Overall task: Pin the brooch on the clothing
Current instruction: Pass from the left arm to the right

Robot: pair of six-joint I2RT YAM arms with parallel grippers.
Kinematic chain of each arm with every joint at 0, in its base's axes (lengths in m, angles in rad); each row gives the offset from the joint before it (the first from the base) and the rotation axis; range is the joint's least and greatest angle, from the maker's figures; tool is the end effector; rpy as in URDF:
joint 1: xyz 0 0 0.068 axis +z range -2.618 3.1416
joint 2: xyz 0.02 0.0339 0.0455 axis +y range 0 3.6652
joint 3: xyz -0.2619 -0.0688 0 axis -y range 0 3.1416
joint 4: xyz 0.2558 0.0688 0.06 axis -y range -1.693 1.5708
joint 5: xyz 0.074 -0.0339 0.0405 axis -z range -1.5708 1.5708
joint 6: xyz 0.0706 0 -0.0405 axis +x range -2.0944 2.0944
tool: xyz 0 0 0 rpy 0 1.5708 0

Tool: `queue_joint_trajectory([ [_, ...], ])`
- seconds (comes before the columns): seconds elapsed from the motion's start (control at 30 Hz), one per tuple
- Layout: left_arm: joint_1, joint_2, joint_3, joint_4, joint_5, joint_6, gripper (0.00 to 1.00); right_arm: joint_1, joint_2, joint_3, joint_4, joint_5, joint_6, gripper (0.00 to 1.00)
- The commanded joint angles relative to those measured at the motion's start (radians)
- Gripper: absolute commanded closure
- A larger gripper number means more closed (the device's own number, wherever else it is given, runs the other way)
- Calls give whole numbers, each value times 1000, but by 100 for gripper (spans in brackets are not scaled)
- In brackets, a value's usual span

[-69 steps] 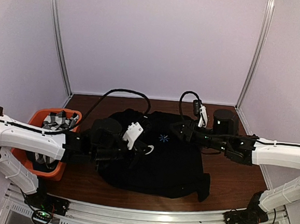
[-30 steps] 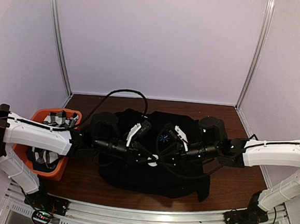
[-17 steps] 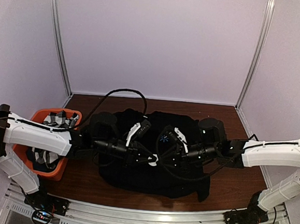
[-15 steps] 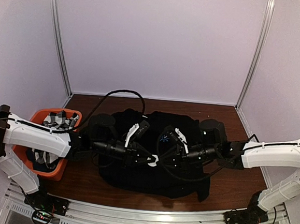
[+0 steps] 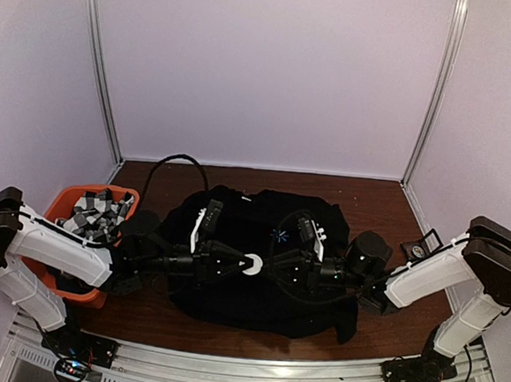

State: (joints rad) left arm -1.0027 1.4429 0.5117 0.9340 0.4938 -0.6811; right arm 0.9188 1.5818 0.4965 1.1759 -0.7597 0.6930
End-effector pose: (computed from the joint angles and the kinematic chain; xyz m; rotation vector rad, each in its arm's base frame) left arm 0.1459 -0.2908 0.2042 0.7340 1.6964 -1.6413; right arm 0.1555 0.2839 0.1885 -0.9119 1.5744 1.7778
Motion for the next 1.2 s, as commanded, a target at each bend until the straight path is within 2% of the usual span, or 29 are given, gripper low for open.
queue_joint_trajectory([
  [0.0, 6, 1, -39, 228, -14, -57, 100, 5, 53, -13, 388, 75, 131, 62],
  [0.2, 6, 2, -48, 220, -48, -69, 100, 6, 39, -7, 356, 124, 98, 64],
  [0.8, 6, 65, -64, 343, -78, -127, 100, 29, 57, 58, 326, 62, 94, 64],
  [1.17, 6, 80, -76, 395, -85, -143, 100, 47, 81, 82, 295, 62, 88, 72],
])
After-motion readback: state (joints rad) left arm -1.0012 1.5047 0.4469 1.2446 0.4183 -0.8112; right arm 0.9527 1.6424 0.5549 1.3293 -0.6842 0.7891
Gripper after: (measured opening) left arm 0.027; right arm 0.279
